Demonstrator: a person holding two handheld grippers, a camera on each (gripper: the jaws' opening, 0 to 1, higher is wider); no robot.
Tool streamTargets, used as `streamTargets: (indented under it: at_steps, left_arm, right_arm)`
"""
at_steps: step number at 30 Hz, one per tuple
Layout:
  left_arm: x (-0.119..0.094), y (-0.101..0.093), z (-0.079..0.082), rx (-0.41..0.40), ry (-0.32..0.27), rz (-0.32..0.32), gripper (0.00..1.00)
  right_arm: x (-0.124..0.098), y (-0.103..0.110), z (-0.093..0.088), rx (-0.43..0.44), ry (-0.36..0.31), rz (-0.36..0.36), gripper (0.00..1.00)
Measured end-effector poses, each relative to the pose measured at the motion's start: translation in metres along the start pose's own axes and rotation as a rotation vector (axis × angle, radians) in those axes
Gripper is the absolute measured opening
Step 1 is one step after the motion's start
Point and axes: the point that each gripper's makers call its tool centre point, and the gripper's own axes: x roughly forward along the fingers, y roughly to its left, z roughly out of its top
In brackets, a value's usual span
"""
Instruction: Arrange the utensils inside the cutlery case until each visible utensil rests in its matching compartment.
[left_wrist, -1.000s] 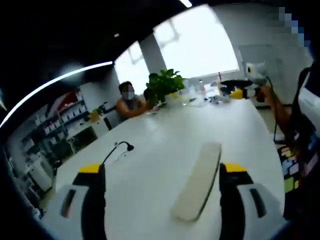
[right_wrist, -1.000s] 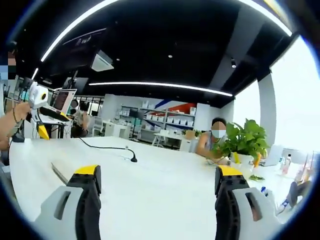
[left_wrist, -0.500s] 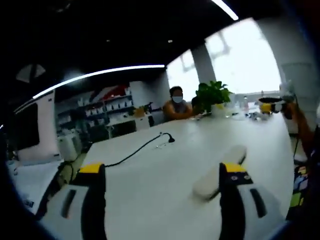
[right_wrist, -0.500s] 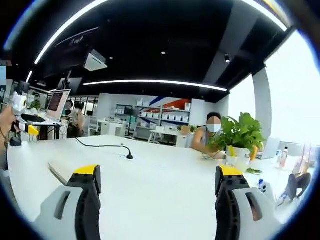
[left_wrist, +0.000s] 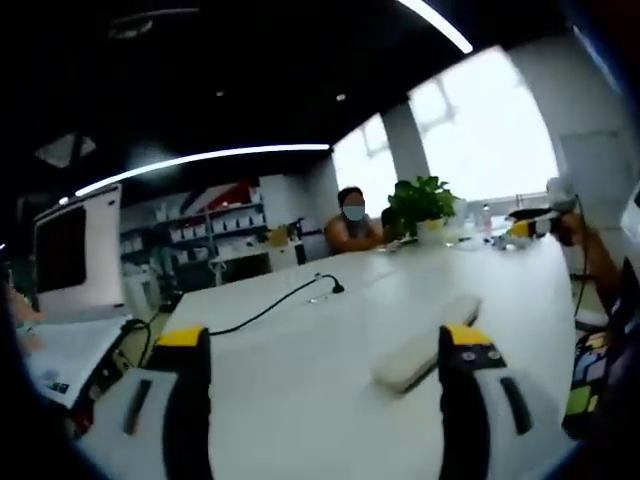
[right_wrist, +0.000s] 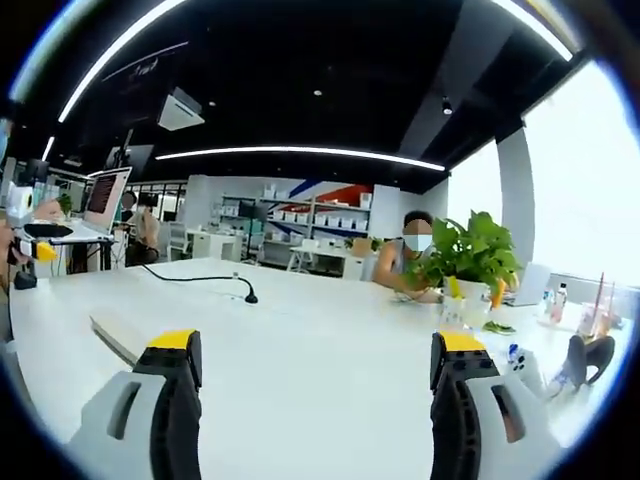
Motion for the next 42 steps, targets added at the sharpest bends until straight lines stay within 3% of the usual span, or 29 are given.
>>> streamTargets:
  at_steps: [3,7,12,20,42]
  left_arm:
    - [-0.006,0.005,0.008,-0.003,-0.031,0.031,1.0]
    - [-0.012,0.005,0.007,-0.003,-0.019,0.052,1.0]
    - [-0.016,-0.004,0.007,-0.009,-0.027,0.037,1.0]
    - [-0.019,-0.013,-0.002,-0.011,-0.005,0.016,1.0]
    - [-0.03,-0.019,0.003,-0.043,-0.04,0.014,1.0]
  right_arm:
    - [-0.003,0.0,0.004,-0.006,-0.012,-0.005,0.99]
    - [-0.006,0.003,0.006,-0.014,-0.021,0.0,0.99]
    - [-0.009,0.004,0.004,-0.009,-0.019,0.01,0.99]
    - [-0.018,-0.005,0.002,-0.011,-0.012,-0.03,0.99]
    - [-0.026,-0.009,0.003,-0.004,-0.016,-0.04,0.97]
